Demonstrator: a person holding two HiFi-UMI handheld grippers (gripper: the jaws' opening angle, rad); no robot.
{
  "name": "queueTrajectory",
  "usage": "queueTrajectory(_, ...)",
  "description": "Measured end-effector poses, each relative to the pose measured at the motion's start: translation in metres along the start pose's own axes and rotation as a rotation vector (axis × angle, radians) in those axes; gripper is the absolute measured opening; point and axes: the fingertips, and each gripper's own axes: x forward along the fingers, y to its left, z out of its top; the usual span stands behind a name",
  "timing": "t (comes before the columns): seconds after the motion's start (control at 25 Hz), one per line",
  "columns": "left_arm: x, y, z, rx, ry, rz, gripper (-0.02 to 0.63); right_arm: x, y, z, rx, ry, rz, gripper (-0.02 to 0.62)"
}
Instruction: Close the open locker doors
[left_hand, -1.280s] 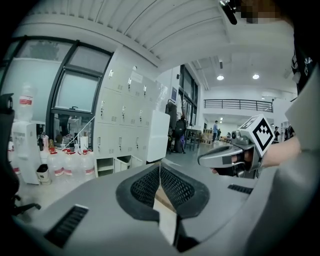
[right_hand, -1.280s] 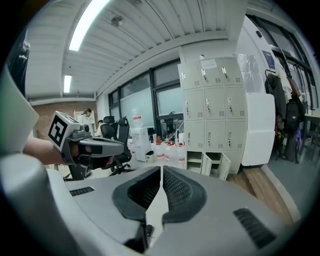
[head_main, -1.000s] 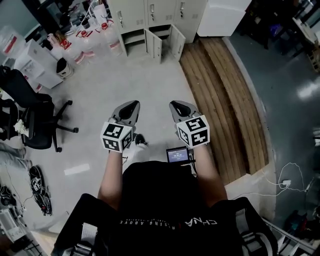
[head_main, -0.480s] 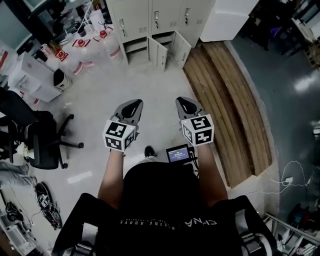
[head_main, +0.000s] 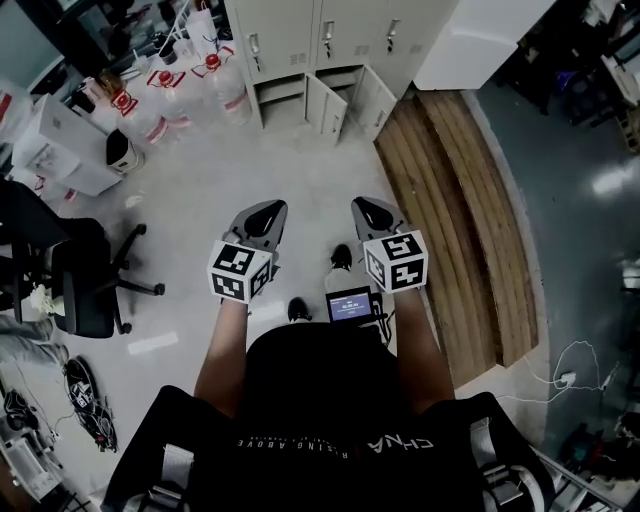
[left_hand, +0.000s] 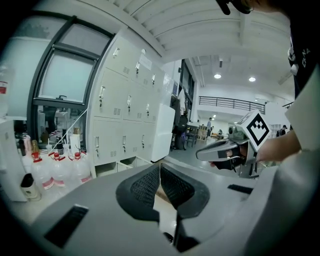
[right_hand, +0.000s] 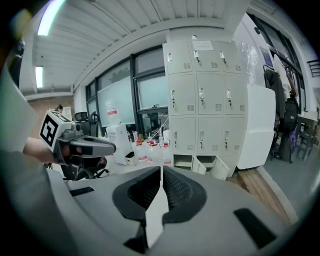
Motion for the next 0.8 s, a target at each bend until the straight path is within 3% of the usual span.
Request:
queueTrajectory(0.2, 0.040, 0.028, 0.025, -0.003, -0.012, 0.057, 0.025, 0.044, -0.032, 0.026, -0.035, -0.002, 0.060, 0.038)
queueTrajectory(0.48, 0.127, 0.055, 0.085, 0.025, -0.041, 0.102, 0.023, 0.098, -0.108, 0.093, -0.091, -0.046, 0.122, 0.040)
queueTrajectory(0.8, 0.184, 0.068, 0.100, 0.007, -0.010, 0.153, 0.023, 0.143, -0.165, 0.109, -0.081, -0.023, 0.190, 0.040)
